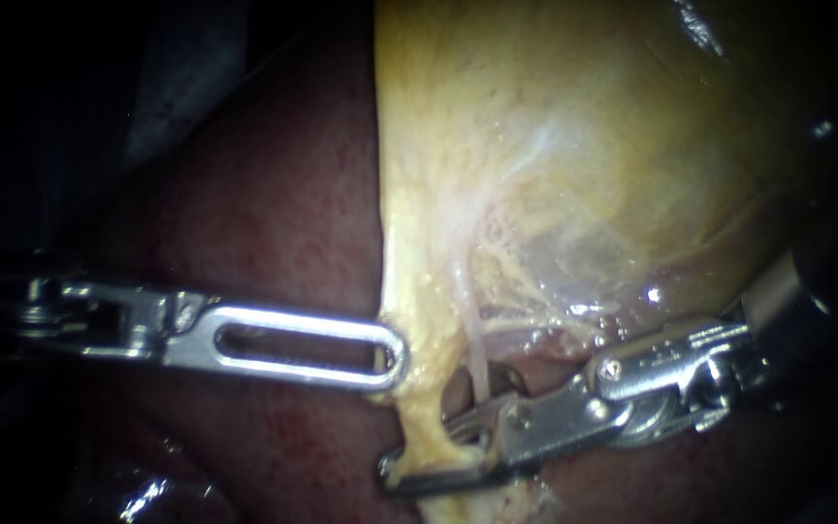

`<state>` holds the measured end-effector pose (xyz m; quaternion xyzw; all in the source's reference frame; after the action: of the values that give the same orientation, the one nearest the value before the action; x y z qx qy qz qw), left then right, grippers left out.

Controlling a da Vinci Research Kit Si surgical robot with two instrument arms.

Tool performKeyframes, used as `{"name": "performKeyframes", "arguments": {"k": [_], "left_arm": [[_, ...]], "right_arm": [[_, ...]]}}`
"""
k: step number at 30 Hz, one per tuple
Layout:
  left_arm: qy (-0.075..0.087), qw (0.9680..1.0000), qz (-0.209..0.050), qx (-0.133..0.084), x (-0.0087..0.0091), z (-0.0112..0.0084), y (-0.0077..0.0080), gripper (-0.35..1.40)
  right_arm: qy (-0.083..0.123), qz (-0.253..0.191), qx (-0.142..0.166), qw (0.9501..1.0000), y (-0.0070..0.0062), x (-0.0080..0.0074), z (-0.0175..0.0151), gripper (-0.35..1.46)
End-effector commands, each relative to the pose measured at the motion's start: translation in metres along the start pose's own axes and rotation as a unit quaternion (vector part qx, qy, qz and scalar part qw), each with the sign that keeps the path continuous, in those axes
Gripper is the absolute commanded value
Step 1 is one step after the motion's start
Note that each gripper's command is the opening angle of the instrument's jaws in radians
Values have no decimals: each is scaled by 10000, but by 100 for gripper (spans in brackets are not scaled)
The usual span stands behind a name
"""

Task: Going back first clip left tube

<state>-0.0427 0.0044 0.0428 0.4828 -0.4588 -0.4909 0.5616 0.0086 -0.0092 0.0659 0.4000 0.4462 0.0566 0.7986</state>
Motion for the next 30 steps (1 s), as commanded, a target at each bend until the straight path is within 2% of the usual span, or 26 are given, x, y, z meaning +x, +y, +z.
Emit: {"name": "performKeyframes", "arguments": {"k": [1, 14, 17, 21, 24, 30], "left_arm": [[1, 10000, 1, 1, 0, 0, 0, -35], [0, 10000, 1, 0, 0, 0, 1, -35], [0, 10000, 1, 0, 0, 0, 1, -35], [0, 10000, 1, 0, 0, 0, 1, -35], [0, 10000, 1, 0, 0, 0, 1, -35], [0, 10000, 2, 0, 0, 0, 1, -35]], "right_arm": [[-2, -6, 4, 10000, 0, 0, 0, -35], [-6, 15, 18, 10000, -1, -1, -1, -35], [-4, 11, 11, 10000, -3, -1, -1, 4], [64, -43, -179, 9998, -1, -1, -2, 35], [89, -149, -260, 9995, 2, 0, -4, 45], [138, -255, -383, 9988, 5, 6, -13, 49]]}}
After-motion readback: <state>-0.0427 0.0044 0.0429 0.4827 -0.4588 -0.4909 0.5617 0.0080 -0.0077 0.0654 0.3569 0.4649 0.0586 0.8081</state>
